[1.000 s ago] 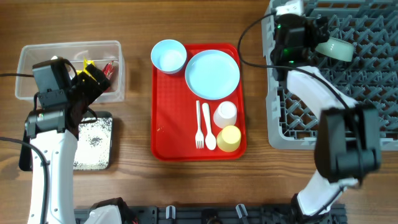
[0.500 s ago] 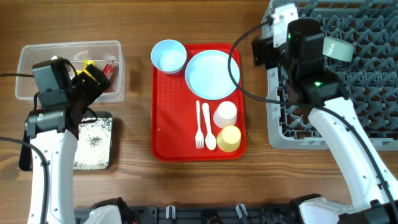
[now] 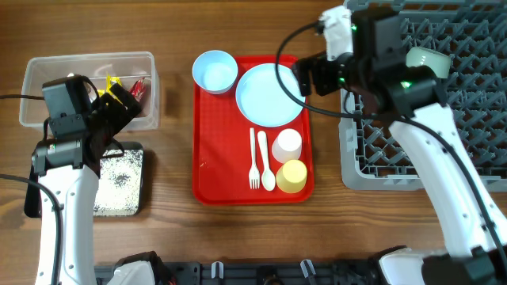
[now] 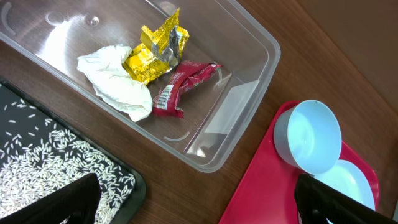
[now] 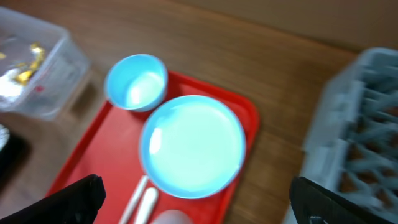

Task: Sort waste into correct bins and load items into the dishwasher rack
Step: 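Move the right gripper to the light-blue bowl on the red tray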

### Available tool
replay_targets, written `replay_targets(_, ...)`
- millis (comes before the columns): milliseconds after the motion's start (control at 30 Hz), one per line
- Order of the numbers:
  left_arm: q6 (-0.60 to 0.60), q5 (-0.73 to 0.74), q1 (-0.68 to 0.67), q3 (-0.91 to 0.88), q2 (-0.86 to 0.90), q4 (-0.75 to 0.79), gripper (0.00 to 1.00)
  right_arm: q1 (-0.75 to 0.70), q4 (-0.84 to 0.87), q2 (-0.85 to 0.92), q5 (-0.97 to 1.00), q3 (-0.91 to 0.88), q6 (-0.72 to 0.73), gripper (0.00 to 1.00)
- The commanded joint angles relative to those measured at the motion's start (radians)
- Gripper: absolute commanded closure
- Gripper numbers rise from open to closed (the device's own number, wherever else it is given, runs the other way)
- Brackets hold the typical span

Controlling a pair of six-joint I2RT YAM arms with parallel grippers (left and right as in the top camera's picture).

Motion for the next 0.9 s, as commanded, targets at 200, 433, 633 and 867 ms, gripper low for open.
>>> replay_targets(200,0.001,-0.017,0.005,0.016,0.005,0.000,0.00,0.153,0.063,0.314,-0.119,0.182,0.054,0.00)
replay_targets(433,0.001,-0.018,0.005,0.016,0.005,-0.004,0.00,0.187,0.079,0.628,-0.256,0.434,0.151,0.00)
replay_targets(633,0.002,-0.054,0.005,0.016,0.005,-0.043,0.00,0.189,0.166,0.652,-0.473,0.438,0.146,0.00)
replay_targets(867,0.002,-0.096,0.005,0.016,0.005,-0.074,0.00,0.239,0.195,0.689,-0.076,0.438,0.175,0.13)
